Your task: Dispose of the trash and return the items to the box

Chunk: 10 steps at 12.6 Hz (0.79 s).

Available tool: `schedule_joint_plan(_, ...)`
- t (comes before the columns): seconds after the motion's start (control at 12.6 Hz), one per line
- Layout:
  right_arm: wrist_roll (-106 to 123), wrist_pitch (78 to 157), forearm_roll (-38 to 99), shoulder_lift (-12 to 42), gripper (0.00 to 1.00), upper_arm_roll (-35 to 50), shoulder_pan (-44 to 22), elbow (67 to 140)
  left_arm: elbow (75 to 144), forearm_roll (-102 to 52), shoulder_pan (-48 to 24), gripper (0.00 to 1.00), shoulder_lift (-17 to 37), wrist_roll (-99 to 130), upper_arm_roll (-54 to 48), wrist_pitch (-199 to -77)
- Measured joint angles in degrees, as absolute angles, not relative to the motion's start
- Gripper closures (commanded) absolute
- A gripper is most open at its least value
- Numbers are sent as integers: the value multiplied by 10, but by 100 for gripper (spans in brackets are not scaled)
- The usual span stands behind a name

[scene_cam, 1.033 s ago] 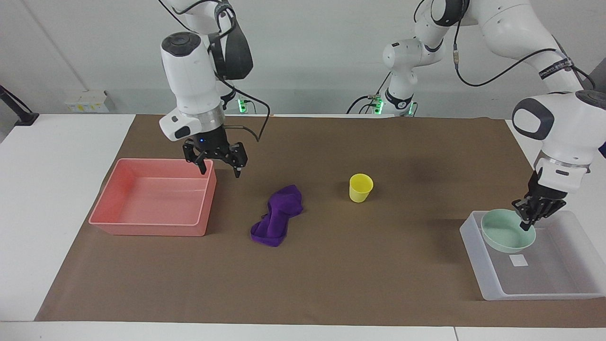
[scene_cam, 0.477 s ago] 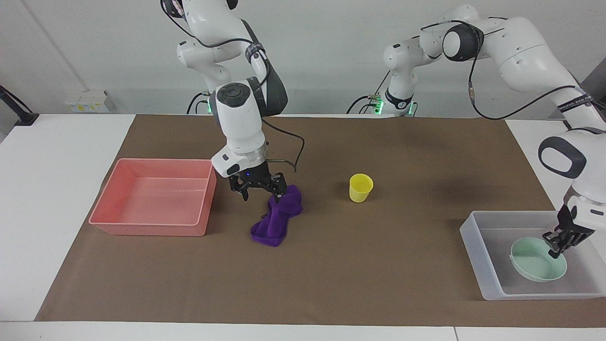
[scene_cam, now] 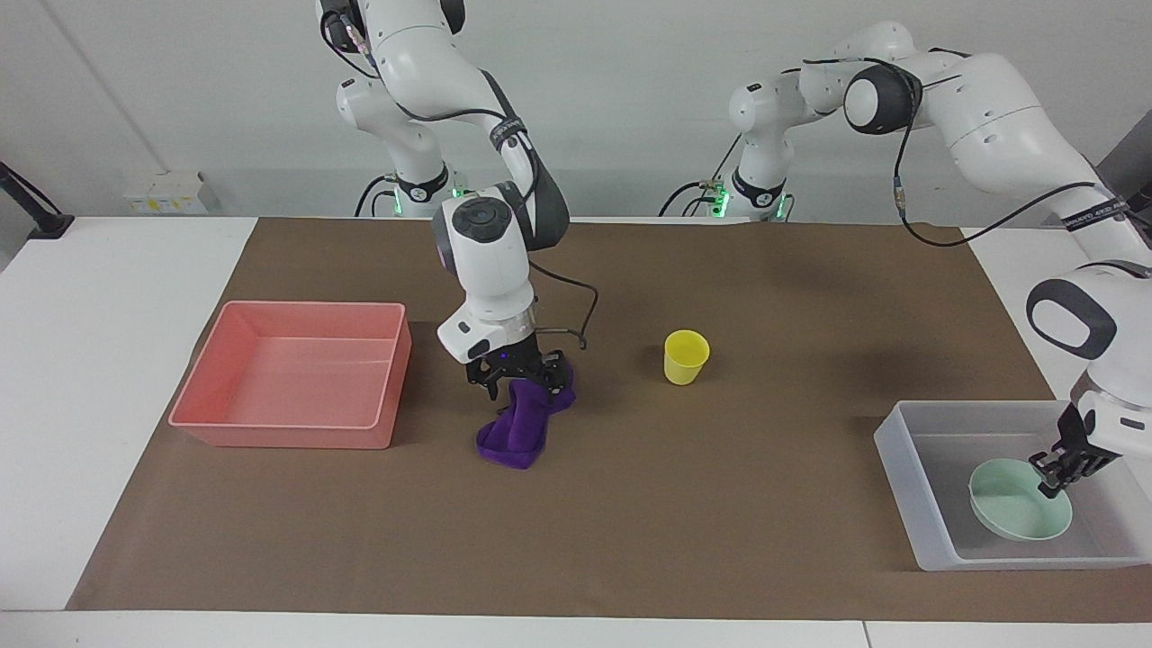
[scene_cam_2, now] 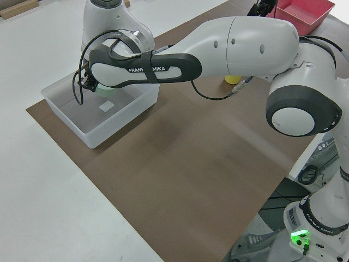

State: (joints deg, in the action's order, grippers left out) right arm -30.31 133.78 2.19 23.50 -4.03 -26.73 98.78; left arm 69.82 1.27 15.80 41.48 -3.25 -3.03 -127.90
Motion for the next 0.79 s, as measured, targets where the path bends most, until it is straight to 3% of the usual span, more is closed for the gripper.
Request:
schedule_joint_plan(0.24,-312,1376,22,253,0,-40,-275,999,703,-7,161,100,423,-32,-30,-1273)
schedule_joint_plan(0.32,-312,1384,22,255,0,-41,-275,1005,704,-11,162,86,425,-32,-30,-1267)
schedule_joint_plan(0.48,-312,1398,22,255,0,-41,-275,1014,704,-12,169,75,425,-32,-30,-1252)
schedule_joint_plan(0.56,-312,1408,22,255,0,-41,-275,1022,704,-12,171,63,425,-32,-30,-1250)
schedule_joint_plan(0.64,-312,1416,22,255,17,-41,-275,1030,704,-12,171,61,425,-32,-30,-1248)
schedule_joint_plan(0.71,-312,1421,22,255,47,-41,-275,1036,703,-12,171,60,424,-32,-32,-1246)
schedule_joint_plan(0.79,-312,1421,22,255,74,-41,-275,1039,702,-12,169,52,421,-32,-33,-1246)
